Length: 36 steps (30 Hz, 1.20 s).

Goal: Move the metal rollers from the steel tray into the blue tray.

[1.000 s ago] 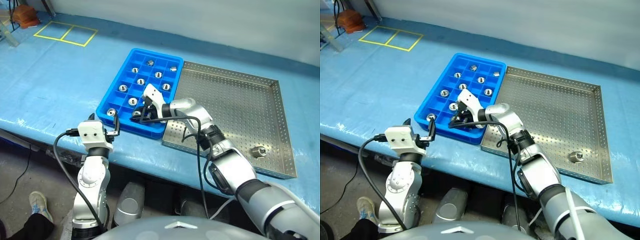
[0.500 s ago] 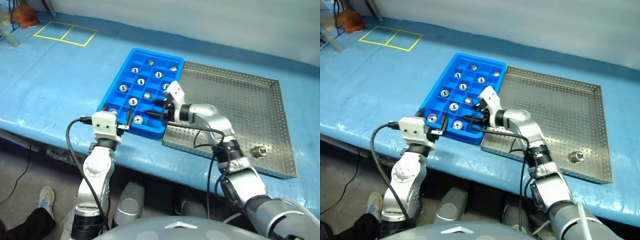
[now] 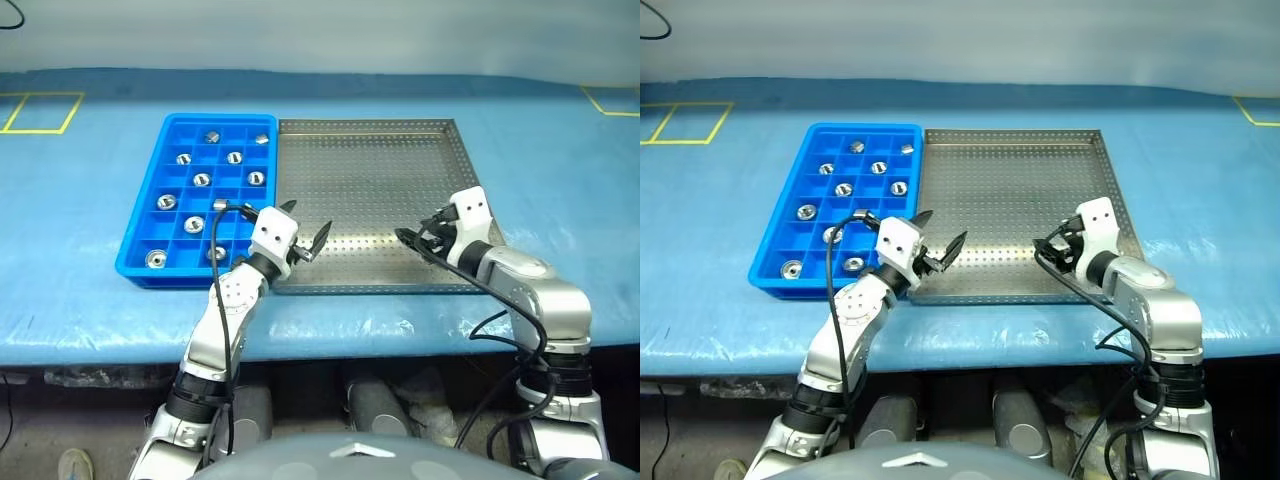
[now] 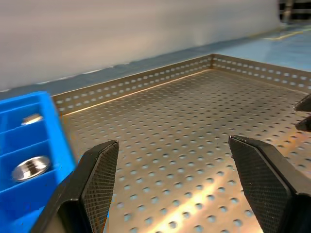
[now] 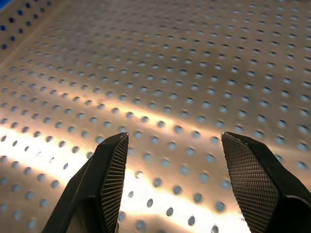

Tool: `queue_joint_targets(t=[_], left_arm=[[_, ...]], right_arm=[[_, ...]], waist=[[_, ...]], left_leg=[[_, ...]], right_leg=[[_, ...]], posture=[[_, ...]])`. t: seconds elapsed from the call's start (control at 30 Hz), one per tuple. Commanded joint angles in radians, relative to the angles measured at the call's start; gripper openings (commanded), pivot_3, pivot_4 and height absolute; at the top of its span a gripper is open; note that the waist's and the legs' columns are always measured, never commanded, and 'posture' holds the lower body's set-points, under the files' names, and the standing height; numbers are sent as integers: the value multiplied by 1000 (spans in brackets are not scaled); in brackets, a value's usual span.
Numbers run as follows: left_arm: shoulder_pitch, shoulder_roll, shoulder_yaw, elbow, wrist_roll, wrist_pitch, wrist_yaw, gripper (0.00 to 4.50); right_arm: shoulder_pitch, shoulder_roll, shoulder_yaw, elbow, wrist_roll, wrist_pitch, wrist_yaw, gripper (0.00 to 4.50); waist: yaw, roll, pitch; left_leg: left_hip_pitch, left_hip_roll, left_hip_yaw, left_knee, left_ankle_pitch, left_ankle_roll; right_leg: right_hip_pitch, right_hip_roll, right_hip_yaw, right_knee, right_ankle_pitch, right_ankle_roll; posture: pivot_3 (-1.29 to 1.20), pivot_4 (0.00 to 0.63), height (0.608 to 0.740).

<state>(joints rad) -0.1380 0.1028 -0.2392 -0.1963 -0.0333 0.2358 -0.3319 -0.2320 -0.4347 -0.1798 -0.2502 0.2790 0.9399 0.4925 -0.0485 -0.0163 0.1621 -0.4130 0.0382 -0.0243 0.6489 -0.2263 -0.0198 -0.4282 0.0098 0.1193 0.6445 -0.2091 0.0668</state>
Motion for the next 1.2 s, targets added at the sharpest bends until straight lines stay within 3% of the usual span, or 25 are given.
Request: queue_joint_targets(t=[0.03, 0.43, 0.53, 0.63, 0.67, 0.9, 1.2], left_arm=[[-4, -3, -12, 0, -19, -14, -24, 3962], [28, -17, -21, -7, -19, -21, -15, 3962], [34, -13, -17, -13, -16, -21, -12, 3962], [42, -9, -8, -26, -14, -18, -6, 3962], [44, -7, -5, -30, -13, -16, -3, 3962], [82, 3, 34, -95, -8, -15, 43, 3962], [215, -7, 109, -228, 34, 3, 179, 3962]], right_arm=[[7, -29, -28, -31, -14, 19, -50, 3238], [-45, -95, 29, 210, -46, 96, -83, 3238], [-60, -90, 60, 230, -38, 62, -56, 2638], [-75, -79, 71, 203, -24, 58, -47, 1735], [-82, -73, 73, 187, -16, 49, -42, 1718], [-161, 33, 161, -10, 117, -87, 121, 1719], [-416, 267, 287, 311, 6, -402, 78, 1719]], waist=[[-18, 0, 0], [-33, 0, 0], [-34, -3, -2], [-36, -3, -2], [-36, -3, -2], [-27, -1, 0], [60, -2, 0]], left_leg=[[0, 0, 0, 0, 0, 1], [0, -2, 1, 4, 1, 2], [0, -2, 0, 4, 1, 2], [2, -2, 1, 4, 1, 2], [2, -2, 1, 4, 1, 2], [1, -1, 0, 3, 2, 2], [0, -2, -1, 1, 2, 2]], right_leg=[[0, 0, 0, 0, 0, 0], [2, -1, 4, 0, 2, 3], [3, -1, 3, -1, 2, 3], [4, -1, 4, -1, 2, 3], [5, -1, 4, 0, 2, 3], [2, 0, 4, 1, 3, 4], [2, -1, 2, -1, 5, 8]], posture=[[-57, 150, 740], [-35, 150, 740], [-14, 150, 740], [-5, 150, 740], [4, 150, 740], [113, 150, 740], [320, 150, 740]])
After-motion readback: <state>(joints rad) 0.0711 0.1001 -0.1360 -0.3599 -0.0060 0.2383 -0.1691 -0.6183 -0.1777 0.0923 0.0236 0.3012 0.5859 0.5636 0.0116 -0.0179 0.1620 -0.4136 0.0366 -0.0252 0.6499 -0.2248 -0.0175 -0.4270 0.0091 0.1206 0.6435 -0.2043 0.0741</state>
